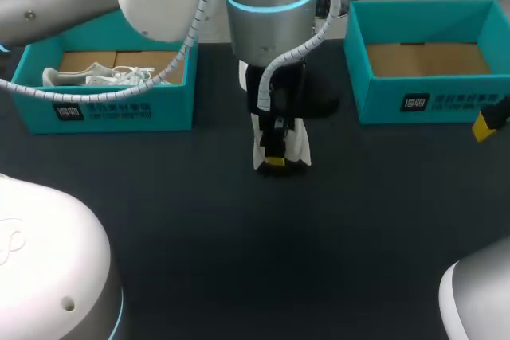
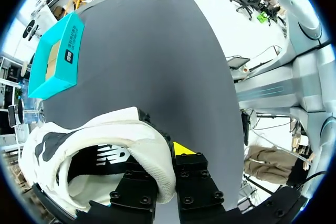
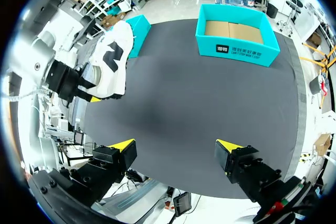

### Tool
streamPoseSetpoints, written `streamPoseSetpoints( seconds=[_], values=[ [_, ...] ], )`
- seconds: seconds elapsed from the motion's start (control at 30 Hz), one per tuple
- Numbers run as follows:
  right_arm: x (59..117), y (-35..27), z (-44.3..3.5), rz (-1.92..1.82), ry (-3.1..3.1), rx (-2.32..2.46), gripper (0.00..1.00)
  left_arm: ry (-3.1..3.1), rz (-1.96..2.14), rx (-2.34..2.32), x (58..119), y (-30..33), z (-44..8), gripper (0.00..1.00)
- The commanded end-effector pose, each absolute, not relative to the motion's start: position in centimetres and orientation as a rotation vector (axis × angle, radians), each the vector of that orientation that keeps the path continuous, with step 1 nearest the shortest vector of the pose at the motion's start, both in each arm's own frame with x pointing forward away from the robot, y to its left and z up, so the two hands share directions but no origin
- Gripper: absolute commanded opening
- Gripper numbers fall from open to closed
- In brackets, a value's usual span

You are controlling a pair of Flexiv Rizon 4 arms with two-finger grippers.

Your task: Take the shoe out of the shoebox, open the shoe tongue, remove and reinsert the insole, then place the shoe into the shoebox

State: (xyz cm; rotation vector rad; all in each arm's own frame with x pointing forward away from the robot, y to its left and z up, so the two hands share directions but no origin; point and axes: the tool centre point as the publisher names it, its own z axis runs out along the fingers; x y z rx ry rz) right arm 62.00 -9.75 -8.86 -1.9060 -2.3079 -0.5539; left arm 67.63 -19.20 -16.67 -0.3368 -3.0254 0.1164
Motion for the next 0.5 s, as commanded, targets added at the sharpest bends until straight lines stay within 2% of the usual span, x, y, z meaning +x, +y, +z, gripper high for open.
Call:
streamPoseSetpoints(
  seconds=[0.03,0.3,0.5],
  values=[
    [62.3,-9.7,-8.7,-0.545,-2.307,-1.905,1.0,-2.976,0.175,-0.357,71.4,-15.0,-14.2,0.0],
    [62.3,-9.7,-8.7,-0.545,-2.307,-1.905,1.0,-2.92,0.249,-0.416,80.0,-8.1,-12.5,0.0],
    [62.3,-9.7,-8.7,-0.545,-2.307,-1.905,1.0,-3.016,0.193,-0.223,86.0,-0.8,-11.4,0.0]
  ],
)
